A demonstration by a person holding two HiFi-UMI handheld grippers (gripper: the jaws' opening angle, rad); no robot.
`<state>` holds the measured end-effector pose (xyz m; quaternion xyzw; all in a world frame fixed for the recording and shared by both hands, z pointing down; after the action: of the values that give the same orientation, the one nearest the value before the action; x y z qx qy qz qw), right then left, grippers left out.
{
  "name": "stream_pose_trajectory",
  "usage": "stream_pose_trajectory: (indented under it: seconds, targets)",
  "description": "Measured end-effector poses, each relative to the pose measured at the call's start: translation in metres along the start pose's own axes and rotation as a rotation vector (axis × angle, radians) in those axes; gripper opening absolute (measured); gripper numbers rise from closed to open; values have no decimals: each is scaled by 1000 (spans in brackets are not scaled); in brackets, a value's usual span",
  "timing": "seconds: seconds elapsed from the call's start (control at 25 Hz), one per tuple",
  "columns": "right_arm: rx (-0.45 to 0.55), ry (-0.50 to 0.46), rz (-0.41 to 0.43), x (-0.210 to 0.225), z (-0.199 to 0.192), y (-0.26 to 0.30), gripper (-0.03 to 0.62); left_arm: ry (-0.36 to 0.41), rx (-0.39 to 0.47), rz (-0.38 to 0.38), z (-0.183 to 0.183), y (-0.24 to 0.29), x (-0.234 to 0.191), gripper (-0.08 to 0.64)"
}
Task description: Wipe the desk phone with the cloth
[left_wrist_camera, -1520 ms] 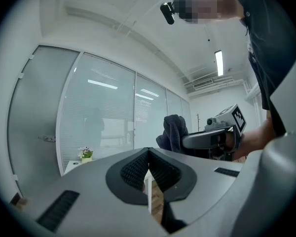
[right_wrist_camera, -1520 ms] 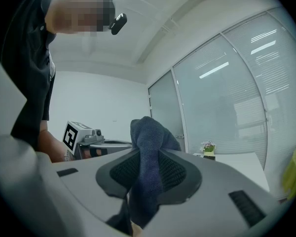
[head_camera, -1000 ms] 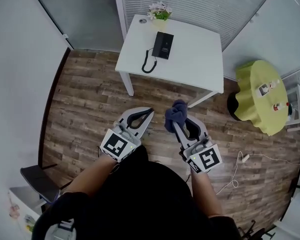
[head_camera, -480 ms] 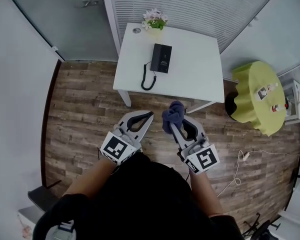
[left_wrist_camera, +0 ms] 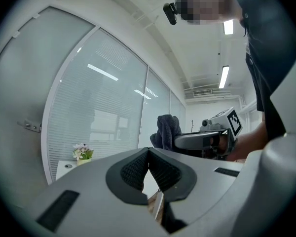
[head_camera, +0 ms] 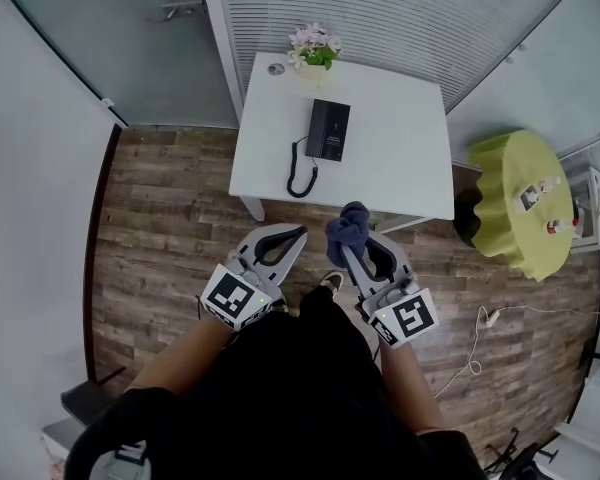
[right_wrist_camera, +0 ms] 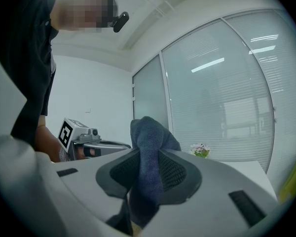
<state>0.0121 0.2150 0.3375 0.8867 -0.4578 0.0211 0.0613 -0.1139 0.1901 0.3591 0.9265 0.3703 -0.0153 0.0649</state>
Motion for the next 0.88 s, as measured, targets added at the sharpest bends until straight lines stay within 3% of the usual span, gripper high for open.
stream_pose_trajectory:
  seconds: [0.24, 0.44, 0.88]
  targets:
    - [-1, 5, 43, 39, -4, 17, 107, 17, -18, 58, -6, 31, -21, 9]
    - [-10, 6, 80, 84, -1, 27, 107, 23, -4, 59, 5, 67, -30, 9]
    - [-70, -20, 133, 180, -9, 40, 107, 9, -70, 175, 5, 158, -51, 9]
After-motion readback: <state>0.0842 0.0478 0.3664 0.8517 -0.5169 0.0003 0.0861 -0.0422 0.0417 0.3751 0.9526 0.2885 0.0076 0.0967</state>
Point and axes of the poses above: the fingertips, and each gripper's own axes: y forward along the fingers, x to its right, z out of its top, the point moved 4 cm from there along -y, backward along the fingers, and after that the axes turned 15 degrees about z, right-handed, at the moved point
